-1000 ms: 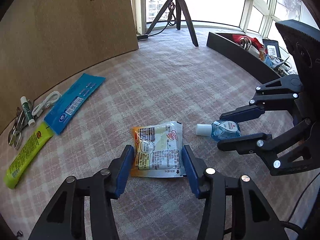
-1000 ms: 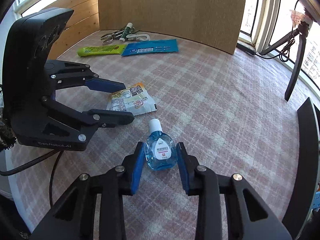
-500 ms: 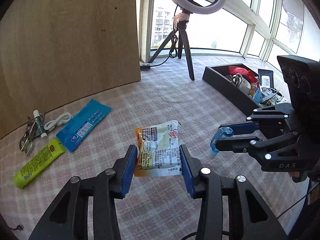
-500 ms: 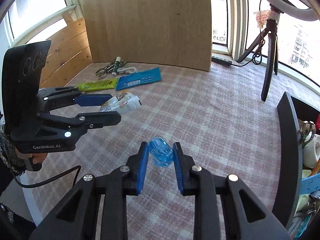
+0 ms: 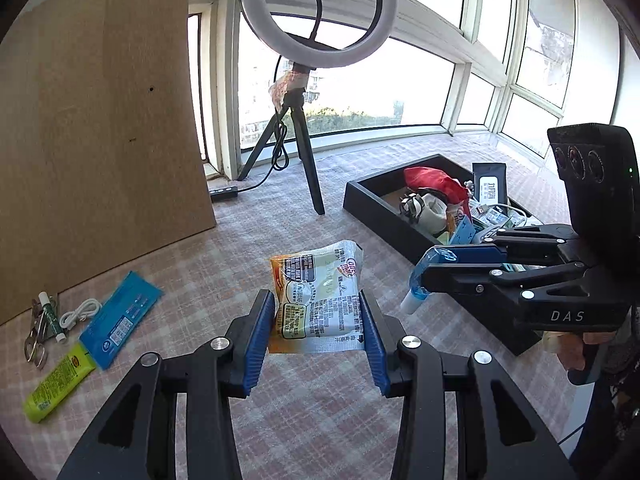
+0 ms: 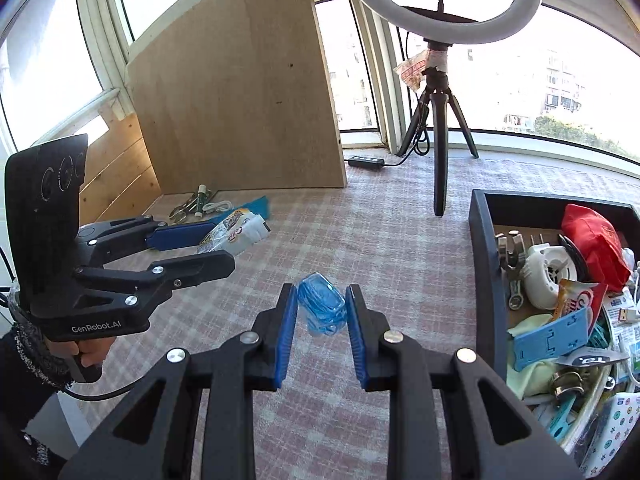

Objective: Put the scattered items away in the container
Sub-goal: 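Carry the bottle into the tray with the right tool while the left releases the snack packet there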

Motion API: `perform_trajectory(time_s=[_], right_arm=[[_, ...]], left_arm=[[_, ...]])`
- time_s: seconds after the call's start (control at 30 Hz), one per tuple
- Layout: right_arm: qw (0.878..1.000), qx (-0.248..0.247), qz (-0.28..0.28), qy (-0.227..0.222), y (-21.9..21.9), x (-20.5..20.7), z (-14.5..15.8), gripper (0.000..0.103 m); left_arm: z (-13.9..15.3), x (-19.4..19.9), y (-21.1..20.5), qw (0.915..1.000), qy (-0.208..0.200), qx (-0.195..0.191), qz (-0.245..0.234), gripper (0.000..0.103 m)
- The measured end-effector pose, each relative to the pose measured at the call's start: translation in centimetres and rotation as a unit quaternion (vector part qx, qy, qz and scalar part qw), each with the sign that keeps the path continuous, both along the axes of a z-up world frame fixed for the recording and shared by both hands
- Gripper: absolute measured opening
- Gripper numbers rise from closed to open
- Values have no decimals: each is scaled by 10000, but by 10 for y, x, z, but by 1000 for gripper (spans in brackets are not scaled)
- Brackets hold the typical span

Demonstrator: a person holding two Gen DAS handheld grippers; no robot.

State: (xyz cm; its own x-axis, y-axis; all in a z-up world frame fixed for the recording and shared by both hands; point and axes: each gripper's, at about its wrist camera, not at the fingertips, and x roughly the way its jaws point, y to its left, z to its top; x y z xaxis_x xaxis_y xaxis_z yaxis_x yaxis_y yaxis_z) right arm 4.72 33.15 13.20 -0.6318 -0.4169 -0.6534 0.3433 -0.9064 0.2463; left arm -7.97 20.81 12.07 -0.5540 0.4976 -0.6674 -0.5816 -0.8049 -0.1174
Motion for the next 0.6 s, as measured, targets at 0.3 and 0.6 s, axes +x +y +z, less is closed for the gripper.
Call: perform_trajectory(time_s=[0.3, 0.6], right_arm=[[9906, -227, -1328, 230, 108, 23, 33, 25], [9685, -236, -2461, 309, 204, 51, 45, 25]], left_arm=[[26, 1, 81, 9977, 112, 386, -546, 40], [32, 34, 166, 9879, 108, 479, -1470, 40]])
